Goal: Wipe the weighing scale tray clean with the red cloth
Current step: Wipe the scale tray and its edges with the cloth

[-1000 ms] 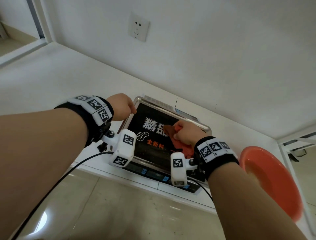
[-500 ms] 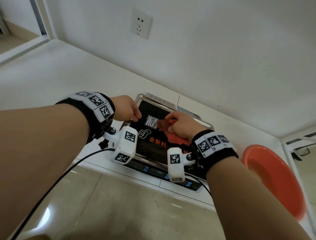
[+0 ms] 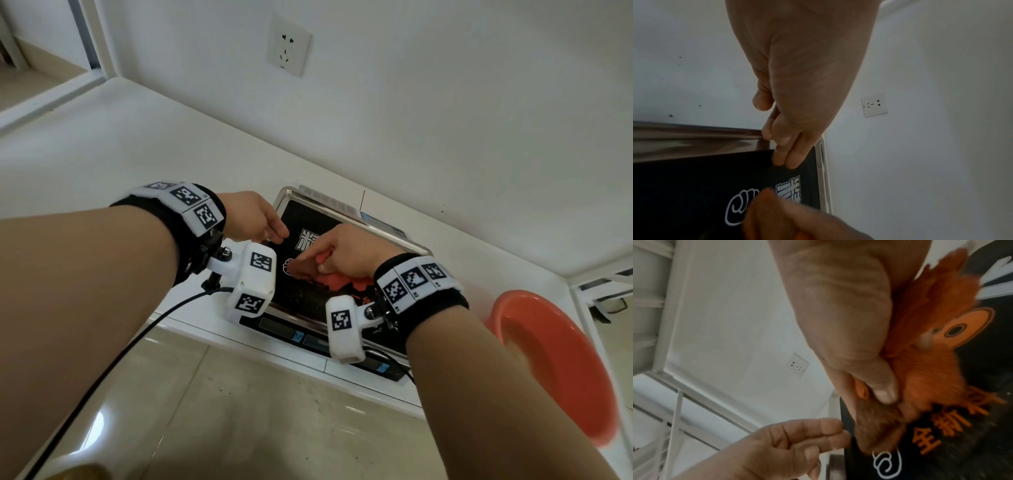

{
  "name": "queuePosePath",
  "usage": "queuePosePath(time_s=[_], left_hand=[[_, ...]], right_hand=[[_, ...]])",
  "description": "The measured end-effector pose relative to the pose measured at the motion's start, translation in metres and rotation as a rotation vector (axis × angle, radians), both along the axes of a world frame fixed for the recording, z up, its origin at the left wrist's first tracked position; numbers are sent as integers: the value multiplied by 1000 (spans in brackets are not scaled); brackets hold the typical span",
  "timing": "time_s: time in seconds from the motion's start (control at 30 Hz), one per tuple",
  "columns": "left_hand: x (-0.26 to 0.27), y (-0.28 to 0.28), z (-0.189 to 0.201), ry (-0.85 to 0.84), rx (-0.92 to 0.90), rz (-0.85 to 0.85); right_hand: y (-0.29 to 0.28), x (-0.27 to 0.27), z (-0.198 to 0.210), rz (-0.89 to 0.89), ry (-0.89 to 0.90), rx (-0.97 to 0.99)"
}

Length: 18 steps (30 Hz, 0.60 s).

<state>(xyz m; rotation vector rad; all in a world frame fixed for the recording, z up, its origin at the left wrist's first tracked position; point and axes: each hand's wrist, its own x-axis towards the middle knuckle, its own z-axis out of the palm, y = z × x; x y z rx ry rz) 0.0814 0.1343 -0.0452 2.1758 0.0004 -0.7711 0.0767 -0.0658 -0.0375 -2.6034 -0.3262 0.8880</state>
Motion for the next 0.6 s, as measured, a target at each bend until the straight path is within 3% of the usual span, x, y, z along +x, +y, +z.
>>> queuePosePath(time_s=[0.1,0.37,0.47,0.6], left_hand=[[-1,0,2,7,9,-9],[-2,-4,3,12,3,-1],[-1,-7,3,39,-32,15],[0,-11,2,63,-82,33]], right_hand=[[6,3,-4,-79,-99,40],[19,-10,-12,156,59,-16],[-1,-13,0,44,67,44],[-34,-12,12,-252,-52,117]])
